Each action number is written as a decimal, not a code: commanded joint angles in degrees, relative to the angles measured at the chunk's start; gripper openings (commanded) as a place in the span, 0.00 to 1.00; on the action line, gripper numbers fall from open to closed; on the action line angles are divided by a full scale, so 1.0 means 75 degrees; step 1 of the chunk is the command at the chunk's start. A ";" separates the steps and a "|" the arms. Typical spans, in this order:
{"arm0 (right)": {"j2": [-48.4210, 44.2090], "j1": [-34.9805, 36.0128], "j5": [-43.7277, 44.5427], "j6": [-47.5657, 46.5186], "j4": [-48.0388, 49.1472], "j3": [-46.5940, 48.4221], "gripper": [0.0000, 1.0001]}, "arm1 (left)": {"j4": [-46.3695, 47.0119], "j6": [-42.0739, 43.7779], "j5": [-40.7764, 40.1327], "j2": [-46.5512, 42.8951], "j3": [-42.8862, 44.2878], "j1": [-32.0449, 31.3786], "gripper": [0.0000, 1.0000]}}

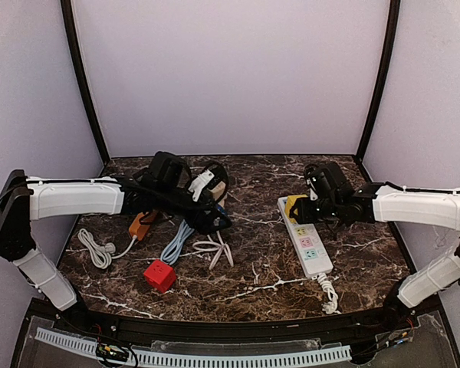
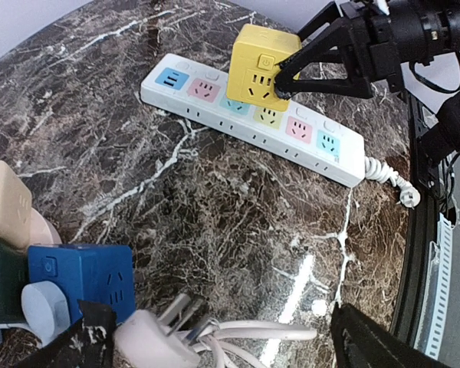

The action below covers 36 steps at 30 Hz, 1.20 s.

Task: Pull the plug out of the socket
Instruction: Place the plug at the center of the board, then place the socket at the center of the board.

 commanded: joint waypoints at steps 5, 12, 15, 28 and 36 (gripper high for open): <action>-0.0108 -0.1299 0.0215 0.0291 -0.0966 0.0338 0.00 | 0.0558 -0.0532 -0.0218 -0.0884 -0.0237 0.0009 0.99; -0.0029 -0.2052 0.0044 0.0175 -0.1134 0.0174 0.00 | 0.1006 -0.1411 -0.0162 -0.1409 -0.0747 0.0276 0.99; 0.0140 -0.2225 -0.0110 0.0087 -0.1052 0.0108 0.00 | 0.0927 -0.1728 -0.0343 -0.1594 -0.0984 0.0438 0.99; 0.0788 -0.2236 -0.0102 0.0229 -0.0665 -0.0188 0.21 | 0.0276 -0.2290 -0.0746 -0.2080 -0.1604 0.1149 0.99; 0.0694 -0.2242 -0.0243 0.0346 -0.0611 -0.0247 0.67 | 0.0226 -0.2379 -0.0862 -0.2027 -0.1627 0.1217 0.99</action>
